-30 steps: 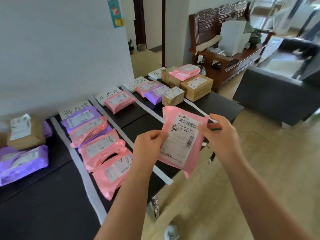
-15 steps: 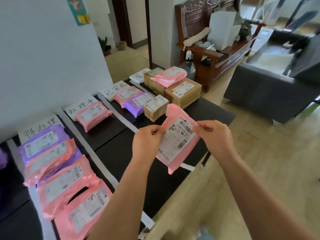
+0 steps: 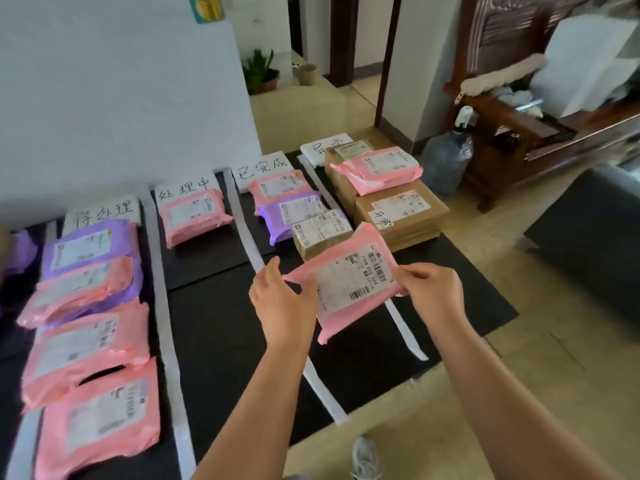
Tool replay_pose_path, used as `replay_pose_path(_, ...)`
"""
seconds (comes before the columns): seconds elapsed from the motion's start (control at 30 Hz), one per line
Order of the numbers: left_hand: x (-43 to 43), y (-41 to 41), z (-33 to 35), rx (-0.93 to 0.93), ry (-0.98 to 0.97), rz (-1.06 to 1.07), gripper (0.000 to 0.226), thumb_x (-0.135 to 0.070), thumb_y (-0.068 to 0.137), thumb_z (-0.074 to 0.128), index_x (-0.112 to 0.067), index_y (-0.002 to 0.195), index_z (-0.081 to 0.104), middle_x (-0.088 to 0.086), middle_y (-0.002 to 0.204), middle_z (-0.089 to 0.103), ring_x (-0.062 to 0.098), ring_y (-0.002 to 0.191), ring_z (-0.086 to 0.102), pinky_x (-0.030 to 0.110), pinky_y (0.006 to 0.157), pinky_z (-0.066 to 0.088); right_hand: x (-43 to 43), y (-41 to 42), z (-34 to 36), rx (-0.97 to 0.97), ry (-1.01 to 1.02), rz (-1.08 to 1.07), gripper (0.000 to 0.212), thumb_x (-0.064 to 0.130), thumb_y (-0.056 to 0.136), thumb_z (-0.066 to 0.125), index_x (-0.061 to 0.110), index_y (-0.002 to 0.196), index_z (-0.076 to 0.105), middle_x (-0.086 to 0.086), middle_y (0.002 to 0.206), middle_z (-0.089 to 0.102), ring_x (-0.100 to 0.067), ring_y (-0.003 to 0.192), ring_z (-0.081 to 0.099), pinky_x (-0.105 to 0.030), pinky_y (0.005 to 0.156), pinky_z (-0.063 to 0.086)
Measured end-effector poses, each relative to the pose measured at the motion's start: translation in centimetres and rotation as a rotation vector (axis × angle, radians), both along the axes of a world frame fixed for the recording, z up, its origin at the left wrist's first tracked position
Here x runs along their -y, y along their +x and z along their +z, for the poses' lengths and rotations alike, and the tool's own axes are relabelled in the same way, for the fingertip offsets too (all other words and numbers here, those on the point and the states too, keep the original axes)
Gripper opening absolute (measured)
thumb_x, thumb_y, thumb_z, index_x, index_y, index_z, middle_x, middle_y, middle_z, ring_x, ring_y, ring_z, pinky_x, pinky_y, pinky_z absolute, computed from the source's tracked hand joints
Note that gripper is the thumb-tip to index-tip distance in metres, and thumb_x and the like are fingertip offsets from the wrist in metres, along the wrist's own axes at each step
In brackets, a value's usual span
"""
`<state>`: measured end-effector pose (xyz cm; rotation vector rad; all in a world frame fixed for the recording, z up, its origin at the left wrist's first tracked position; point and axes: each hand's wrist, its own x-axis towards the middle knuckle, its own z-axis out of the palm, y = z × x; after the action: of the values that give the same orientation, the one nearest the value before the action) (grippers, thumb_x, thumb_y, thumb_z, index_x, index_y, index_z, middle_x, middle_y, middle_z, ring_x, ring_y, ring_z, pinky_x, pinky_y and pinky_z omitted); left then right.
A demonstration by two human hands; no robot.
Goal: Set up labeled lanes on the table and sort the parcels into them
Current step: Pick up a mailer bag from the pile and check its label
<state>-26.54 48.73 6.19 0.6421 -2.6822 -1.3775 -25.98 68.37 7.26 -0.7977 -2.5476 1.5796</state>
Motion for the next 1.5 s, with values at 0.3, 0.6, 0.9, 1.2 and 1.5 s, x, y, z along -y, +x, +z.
replay_pose_path(0.3,-2.4,-2.0,-7.1,0.365,0.145,0.011,0.033,-0.035,0.097,0.051,-0.019,0.125,0.059,-0.003,0.101,0.068,0.006,0.063,0.057,0.015,0.042,0.035,-0.9,-6.4,-6.4,0.254,-0.006,0.087,0.01,0.019,0.093,0.065,0.02,0.096,0.074,0.002,0.088,0.07,-0.013,0.081,0.066,-0.029,0.071,0.052)
replay_pose_path(0.6,-1.8,-7.1,-10.4,0.508,0.096,-0.086,0.032,-0.025,0.099,0.04,-0.017,0.124,0.059,0.004,0.103,0.067,0.021,0.08,0.063,0.027,0.056,0.04,-0.1,-11.5,-10.4,0.374,0.114,0.212,0.024,0.015,0.099,0.055,0.012,0.118,0.069,-0.004,0.107,0.068,-0.015,0.084,0.06,-0.027,0.068,0.047)
replay_pose_path(0.9,-2.0,-7.4,-11.0,0.504,0.086,-0.183,0.033,-0.021,0.101,0.042,-0.023,0.133,0.053,-0.005,0.11,0.064,0.012,0.086,0.062,0.023,0.06,0.045,-0.4,-12.7,-11.6,0.462,0.149,0.311,0.024,0.016,0.098,0.054,0.016,0.118,0.067,0.002,0.1,0.066,-0.009,0.077,0.058,-0.023,0.058,0.041)
replay_pose_path(1.2,-1.8,-6.2,-8.7,0.54,-0.041,-0.121,0.064,-0.023,0.098,0.054,-0.021,0.155,0.024,0.008,0.15,0.04,0.023,0.117,0.058,0.029,0.08,0.053,-0.8,-11.2,-9.8,0.38,0.249,0.305,0.033,0.02,0.098,0.057,0.013,0.13,0.057,-0.003,0.115,0.062,-0.004,0.069,0.048,-0.021,0.053,0.034)
replay_pose_path(1.5,-0.6,-0.1,-5.6,0.444,-0.089,-0.016,0.061,-0.022,0.099,0.055,-0.026,0.153,0.027,0.004,0.153,0.036,0.019,0.111,0.061,0.027,0.081,0.056,2.5,-7.1,-6.5,0.285,0.315,0.509,0.023,0.028,0.099,0.055,0.019,0.12,0.063,-0.001,0.115,0.064,-0.009,0.08,0.055,-0.023,0.058,0.039)
